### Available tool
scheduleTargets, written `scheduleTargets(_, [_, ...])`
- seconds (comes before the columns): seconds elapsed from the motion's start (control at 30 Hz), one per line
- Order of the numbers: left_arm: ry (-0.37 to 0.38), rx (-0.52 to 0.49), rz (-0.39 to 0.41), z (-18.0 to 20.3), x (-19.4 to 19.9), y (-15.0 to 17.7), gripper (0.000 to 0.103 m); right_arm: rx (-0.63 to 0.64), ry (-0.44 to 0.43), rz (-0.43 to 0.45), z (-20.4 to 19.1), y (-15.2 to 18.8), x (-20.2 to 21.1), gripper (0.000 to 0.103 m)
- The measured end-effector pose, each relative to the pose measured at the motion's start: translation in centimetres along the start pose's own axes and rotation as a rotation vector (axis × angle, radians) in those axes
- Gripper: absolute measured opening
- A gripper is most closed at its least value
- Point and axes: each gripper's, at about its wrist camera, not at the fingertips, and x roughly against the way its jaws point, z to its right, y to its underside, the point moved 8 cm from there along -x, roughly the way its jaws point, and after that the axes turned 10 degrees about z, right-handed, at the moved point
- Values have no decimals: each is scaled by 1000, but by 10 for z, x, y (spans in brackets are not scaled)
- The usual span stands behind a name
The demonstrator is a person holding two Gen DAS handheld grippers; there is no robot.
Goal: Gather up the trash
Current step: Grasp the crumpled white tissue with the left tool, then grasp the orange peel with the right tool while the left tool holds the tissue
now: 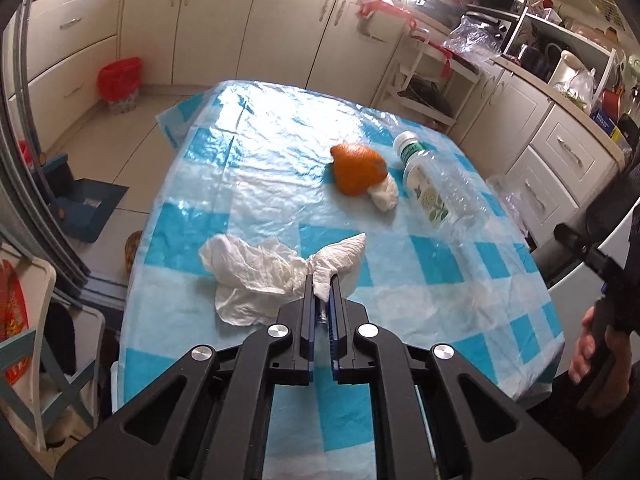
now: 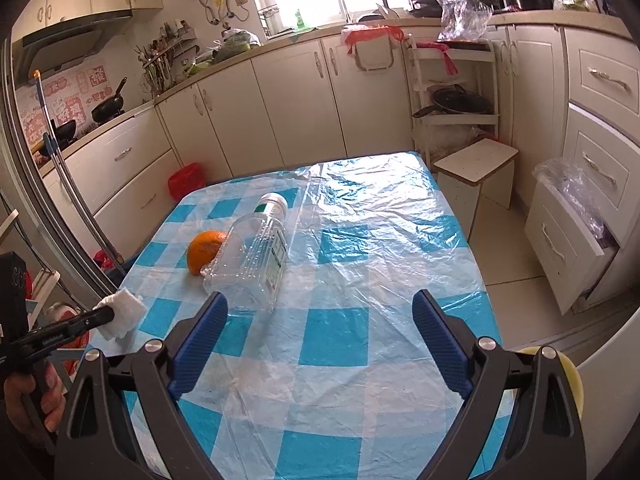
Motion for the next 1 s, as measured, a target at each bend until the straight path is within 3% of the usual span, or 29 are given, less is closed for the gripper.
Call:
scheduleTargets(0.07, [-15,-13,-10,-4,-1,6,11,44,-23,11,-14,-4,1,90])
scheduleTargets(0.13, [-26,-24,-6,-7,-1,6,30,86,-62,28,-33,-11,3,90])
scheduleTargets(0.2, [-45,-54,26,-7,2,1,43,123,-105,31,-54,-17,0,90])
scheduleTargets(0.3, [-51,-91,43,-4,-3,-7,50,162,-166,11,-89,-30,-18,91])
scheduleTargets(0.43, [-45,-66,8,-11,-19,0,48,202,-212,-74,-133,-43,-62,91])
scheduleTargets(0.57, [-40,-20,29,-20,-19,5,30,279,-185,-200,-163,-35,-125,91])
scheduleTargets(0.7, [4,68,52,-32,-17,7,13,326,-109,-326,-164,-14,-177,91])
scheduleTargets(0.87, [39,98,55,-36,-16,8,11,291,-31,-439,-153,5,-213,91])
scheduleTargets(0.9, [42,93,54,-35,-17,8,11,287,-26,-448,-152,7,-215,88])
scheduleTargets(1.0, [46,84,54,-33,-17,8,11,305,-22,-470,-152,13,-220,66])
